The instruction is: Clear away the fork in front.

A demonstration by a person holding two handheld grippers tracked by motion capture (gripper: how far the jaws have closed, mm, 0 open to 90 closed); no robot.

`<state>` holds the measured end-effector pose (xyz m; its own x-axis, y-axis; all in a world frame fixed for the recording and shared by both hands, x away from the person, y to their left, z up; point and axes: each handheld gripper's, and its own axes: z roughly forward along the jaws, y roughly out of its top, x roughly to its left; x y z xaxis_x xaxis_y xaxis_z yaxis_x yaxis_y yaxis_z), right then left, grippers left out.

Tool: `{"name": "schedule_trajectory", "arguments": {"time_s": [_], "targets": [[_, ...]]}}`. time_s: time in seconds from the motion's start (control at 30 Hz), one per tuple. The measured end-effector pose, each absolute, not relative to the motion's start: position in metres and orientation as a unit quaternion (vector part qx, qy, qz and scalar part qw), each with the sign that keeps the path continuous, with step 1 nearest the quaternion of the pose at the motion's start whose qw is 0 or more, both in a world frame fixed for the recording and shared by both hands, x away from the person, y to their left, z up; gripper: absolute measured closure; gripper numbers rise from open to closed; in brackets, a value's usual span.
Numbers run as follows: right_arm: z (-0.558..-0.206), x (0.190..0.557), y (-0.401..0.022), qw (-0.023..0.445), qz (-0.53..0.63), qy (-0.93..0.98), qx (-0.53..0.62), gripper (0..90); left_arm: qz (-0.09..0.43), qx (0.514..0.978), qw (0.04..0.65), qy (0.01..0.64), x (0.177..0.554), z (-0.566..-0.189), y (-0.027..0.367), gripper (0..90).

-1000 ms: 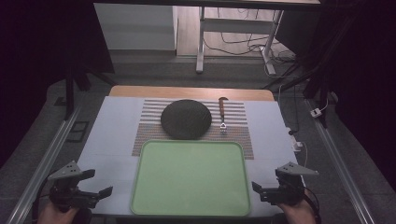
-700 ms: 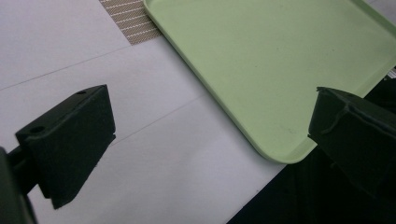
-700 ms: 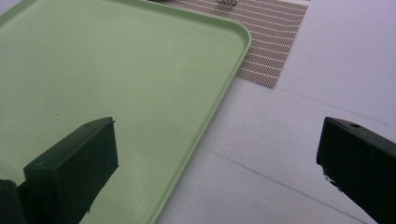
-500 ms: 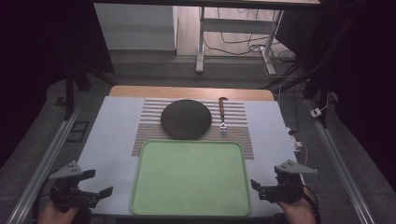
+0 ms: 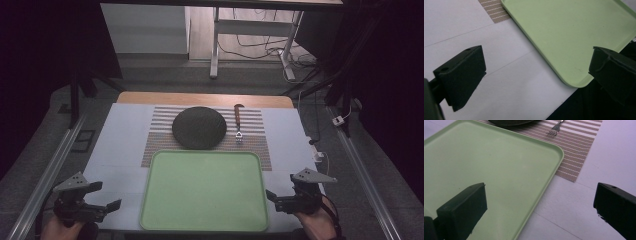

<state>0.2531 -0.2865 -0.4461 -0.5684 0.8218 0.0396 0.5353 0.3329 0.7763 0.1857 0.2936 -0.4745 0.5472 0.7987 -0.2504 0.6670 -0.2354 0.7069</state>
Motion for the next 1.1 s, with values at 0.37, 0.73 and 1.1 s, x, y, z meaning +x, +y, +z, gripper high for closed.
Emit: {"name": "schedule_trajectory", "arguments": {"time_s": [0.37, 0.73, 1.1], "targets": [[-0.447, 0.267, -0.279, 0.175, 0.396, 0.797, 0.422, 0.0, 0.08, 0.78, 0.404, 0.471, 0.186, -0.475, 0.294, 0.9], [-0.449, 0.281, -0.269, 0.169, 0.387, 0.801, 0.425, 0.0, 0.077, 0.779, 0.405, 0.472, 0.186, -0.475, 0.294, 0.9], [-0.452, 0.304, -0.258, 0.178, 0.367, 0.808, 0.425, 0.0, 0.077, 0.779, 0.405, 0.473, 0.187, -0.475, 0.295, 0.9]]}}
